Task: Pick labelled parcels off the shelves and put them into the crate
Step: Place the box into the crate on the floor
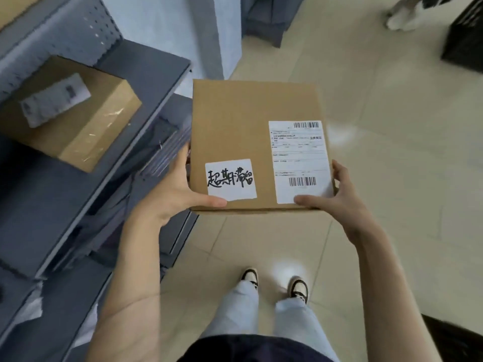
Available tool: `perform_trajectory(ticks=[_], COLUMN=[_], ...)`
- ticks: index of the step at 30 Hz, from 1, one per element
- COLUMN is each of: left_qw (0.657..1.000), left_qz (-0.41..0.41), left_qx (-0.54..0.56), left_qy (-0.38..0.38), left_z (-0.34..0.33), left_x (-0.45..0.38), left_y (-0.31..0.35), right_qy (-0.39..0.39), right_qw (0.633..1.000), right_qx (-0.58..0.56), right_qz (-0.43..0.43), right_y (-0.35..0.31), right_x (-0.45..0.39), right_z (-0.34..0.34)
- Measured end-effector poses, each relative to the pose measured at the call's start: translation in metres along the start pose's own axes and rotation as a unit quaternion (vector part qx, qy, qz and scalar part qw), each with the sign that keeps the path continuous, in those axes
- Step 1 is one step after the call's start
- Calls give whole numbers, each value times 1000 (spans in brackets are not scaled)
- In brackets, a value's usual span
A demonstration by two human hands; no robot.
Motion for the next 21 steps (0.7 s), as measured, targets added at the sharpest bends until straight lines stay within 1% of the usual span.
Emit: perform_trajectory(ticks=[5,10,13,15,21], left_qw=[988,950,917,893,820], left_qz=[-49,-97,-115,-119,-134], left_qx=[-98,-201,-248,-282,-373], left_qy=[-106,-220,-291,-330,-414], left_z=[-113,-269,-373,-444,-637], left_x=[-13,7,39,66,160], left_y=[59,105,115,112,77], right_qy=[139,292,374,428,547], right_qw=[988,952,922,894,814], right_qx=[-57,-93,-96,-123,-171], right_qz=[-16,-23,-35,-46,-92], right_y=[33,70,98,123,197], right_x=[73,187,265,322,489], right_z=[104,214,271,304,386])
Point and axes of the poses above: each hand's wrist, its own x-axis away from the middle knuckle, its own z-axis out of the back of the hand, y = z × x, the point moved 9 cm from there along -x, towards the middle knuckle, and after that the axes turned 12 degrees about z, right-handed, at the moved point
